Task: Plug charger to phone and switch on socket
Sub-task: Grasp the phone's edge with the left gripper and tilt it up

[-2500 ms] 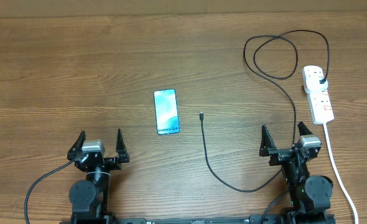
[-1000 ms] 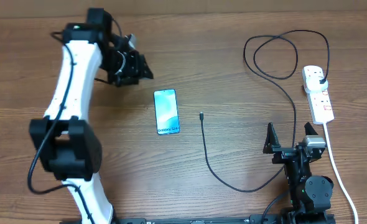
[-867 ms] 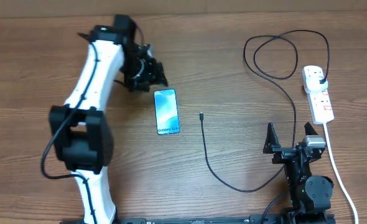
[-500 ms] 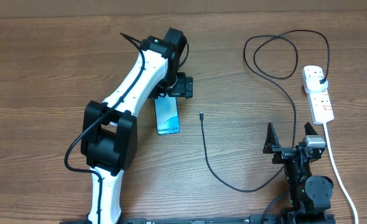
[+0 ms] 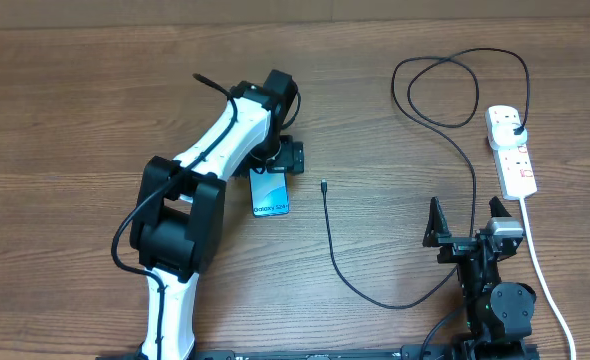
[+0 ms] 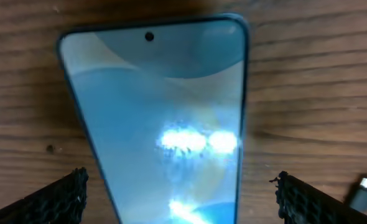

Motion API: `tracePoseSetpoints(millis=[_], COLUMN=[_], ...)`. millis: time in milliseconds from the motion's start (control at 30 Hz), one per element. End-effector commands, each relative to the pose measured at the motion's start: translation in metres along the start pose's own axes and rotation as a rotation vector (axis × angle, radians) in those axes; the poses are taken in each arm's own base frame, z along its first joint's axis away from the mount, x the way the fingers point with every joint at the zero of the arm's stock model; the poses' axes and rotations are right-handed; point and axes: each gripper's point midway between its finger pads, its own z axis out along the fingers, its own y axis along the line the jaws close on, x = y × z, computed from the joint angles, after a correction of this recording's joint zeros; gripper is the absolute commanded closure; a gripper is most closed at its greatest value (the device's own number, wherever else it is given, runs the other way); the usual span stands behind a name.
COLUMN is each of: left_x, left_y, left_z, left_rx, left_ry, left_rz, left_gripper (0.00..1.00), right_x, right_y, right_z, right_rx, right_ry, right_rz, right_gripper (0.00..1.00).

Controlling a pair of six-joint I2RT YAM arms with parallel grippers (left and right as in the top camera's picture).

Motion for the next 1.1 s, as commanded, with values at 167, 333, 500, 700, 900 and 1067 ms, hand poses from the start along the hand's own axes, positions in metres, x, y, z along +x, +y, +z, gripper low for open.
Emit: tracePoseSetpoints(millis=[167,333,500,700,900,1067], left_x=[-0.013,-0.006,0.001,-0.003,0.009,0.009], left_y=[0.012,0.016,0.007,-0.006,-0.002,-0.002], left_z=[0.017,0.032,0.039,0.038,0.042,0.042], left_rx=[-0.027,-0.038,0.024,0.092,0.072,0.073], left_ry=[-0.054,-0.046,-0.018,-0.025,0.016,0.015], left_rz=[-0.046,-0.046,-0.044,-0.024,-0.023,-0.022], left_gripper=[0.07,0.08,0.08,0.07,0.10,0.08], right_x=[0.003,0.003,0.003,0.000,0.003,-0.027], right_y=[0.000,0.000,0.000,0.017,0.037,0.032], right_z=[0.000,0.000,0.000,-0.001,-0.004,-0.006], right_rx=[0.002,0.002,0.002,-0.098,-0.217,-0.179], right_ry=[0.001,0.001,0.001,-0.009,0.017,-0.040], right_rz=[0.003,0.003,0.003,0.004,0.092,0.093], right_gripper=[0.00,0.00,0.00,0.00,0.00,0.00])
